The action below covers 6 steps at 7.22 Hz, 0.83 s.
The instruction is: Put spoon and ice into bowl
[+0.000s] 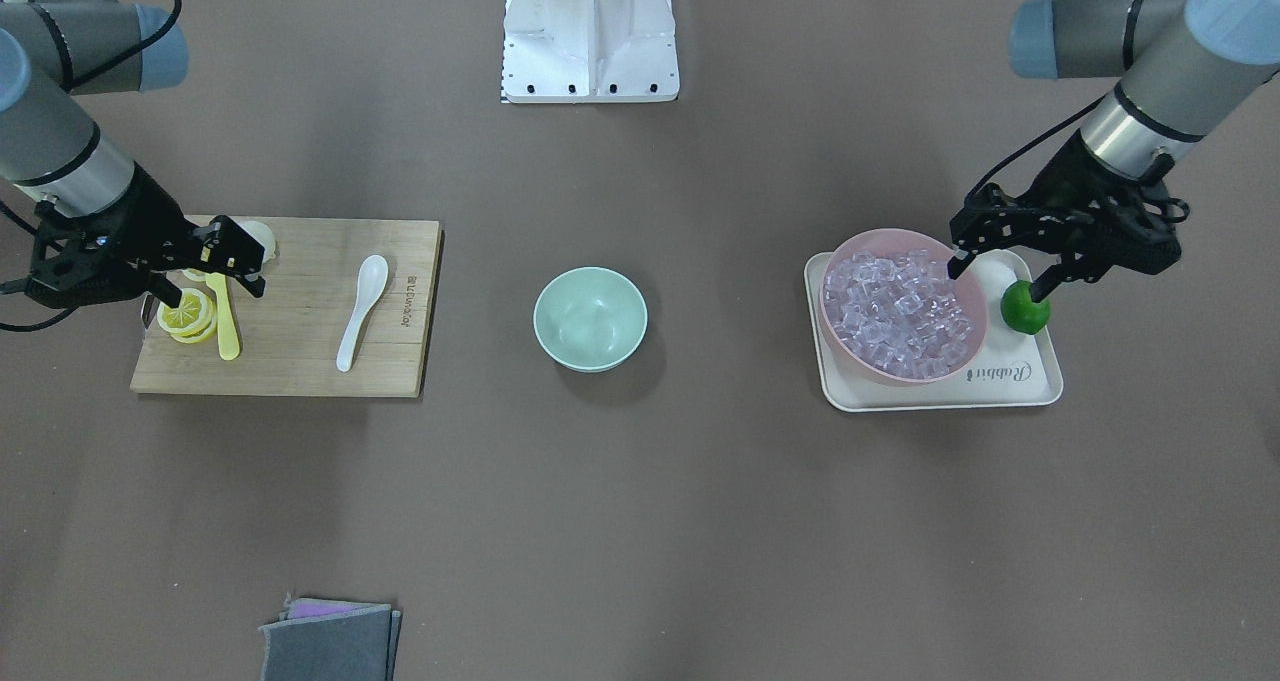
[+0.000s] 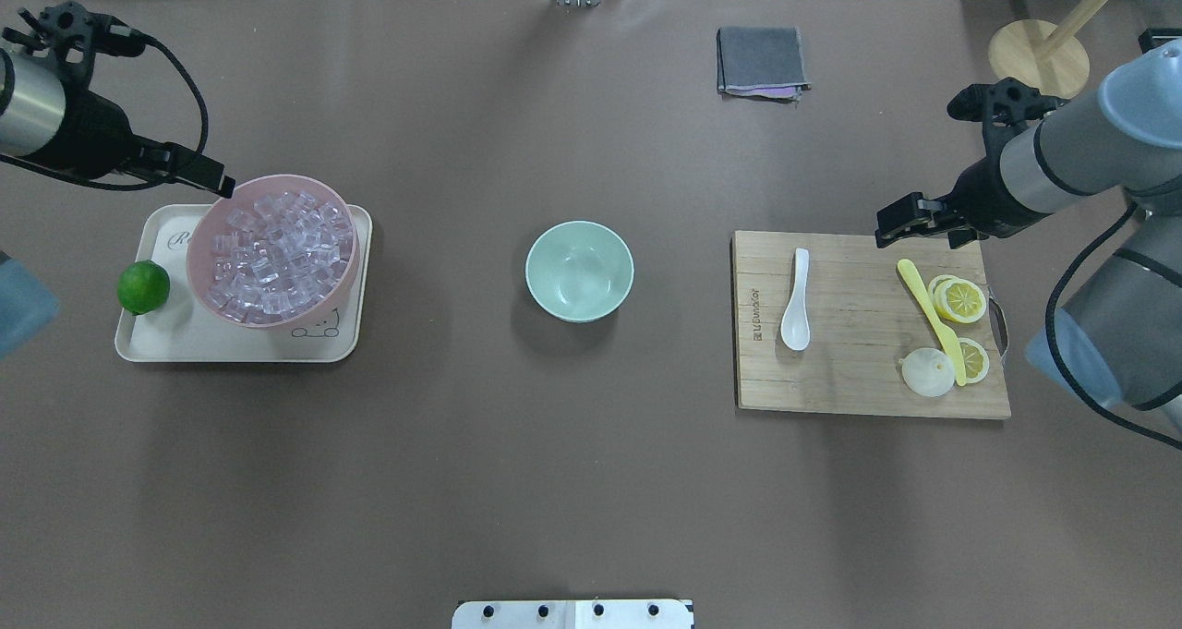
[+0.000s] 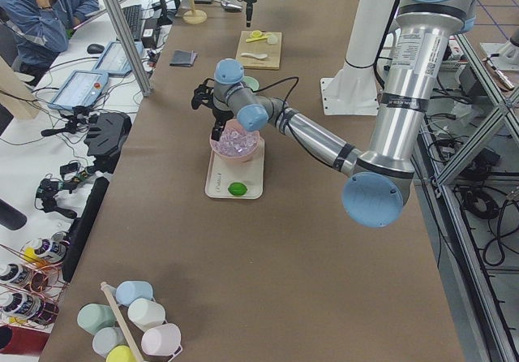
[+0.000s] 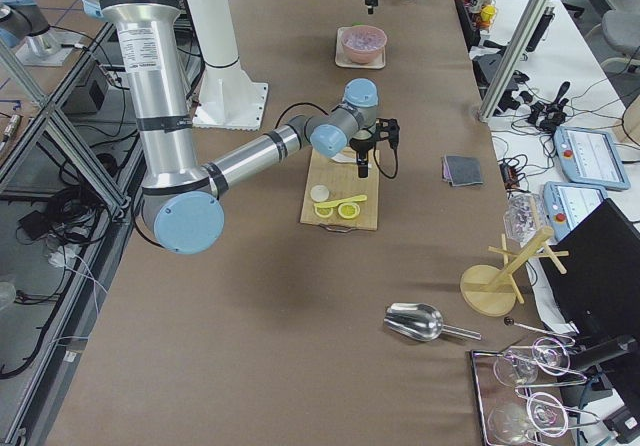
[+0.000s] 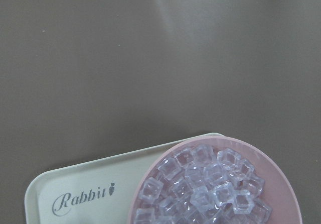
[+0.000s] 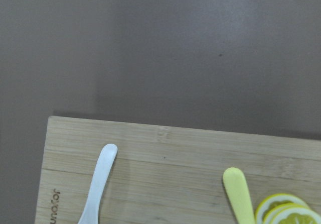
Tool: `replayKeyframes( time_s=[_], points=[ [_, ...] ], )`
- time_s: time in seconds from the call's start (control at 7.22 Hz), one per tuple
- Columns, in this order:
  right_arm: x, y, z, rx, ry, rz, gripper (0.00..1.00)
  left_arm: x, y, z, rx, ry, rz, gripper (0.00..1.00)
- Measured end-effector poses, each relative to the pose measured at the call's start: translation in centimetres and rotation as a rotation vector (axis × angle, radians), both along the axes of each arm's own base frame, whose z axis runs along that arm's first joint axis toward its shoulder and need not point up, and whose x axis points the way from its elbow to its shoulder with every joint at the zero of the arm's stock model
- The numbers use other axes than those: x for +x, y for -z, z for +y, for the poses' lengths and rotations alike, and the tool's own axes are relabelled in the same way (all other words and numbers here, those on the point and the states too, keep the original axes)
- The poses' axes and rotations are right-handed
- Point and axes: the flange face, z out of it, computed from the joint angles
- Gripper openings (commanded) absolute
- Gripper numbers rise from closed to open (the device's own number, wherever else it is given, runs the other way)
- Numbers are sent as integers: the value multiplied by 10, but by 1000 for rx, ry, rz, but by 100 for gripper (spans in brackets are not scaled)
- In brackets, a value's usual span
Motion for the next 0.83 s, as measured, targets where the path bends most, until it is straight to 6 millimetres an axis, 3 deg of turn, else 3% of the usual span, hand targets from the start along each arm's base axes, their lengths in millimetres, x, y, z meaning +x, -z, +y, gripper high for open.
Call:
replayKeyframes(
  time_s=[0.42, 0.69, 0.83],
  points=[
    [-68, 1, 25, -61, -31, 37, 90, 33, -1, 5, -4, -30, -14, 97],
    [-107, 1, 24, -93, -33, 50, 83, 46, 7, 2, -19, -28, -2, 97],
    [-121, -1, 19, -98, -39, 62, 73, 48, 10, 2, -24, -24, 4, 97]
  ],
)
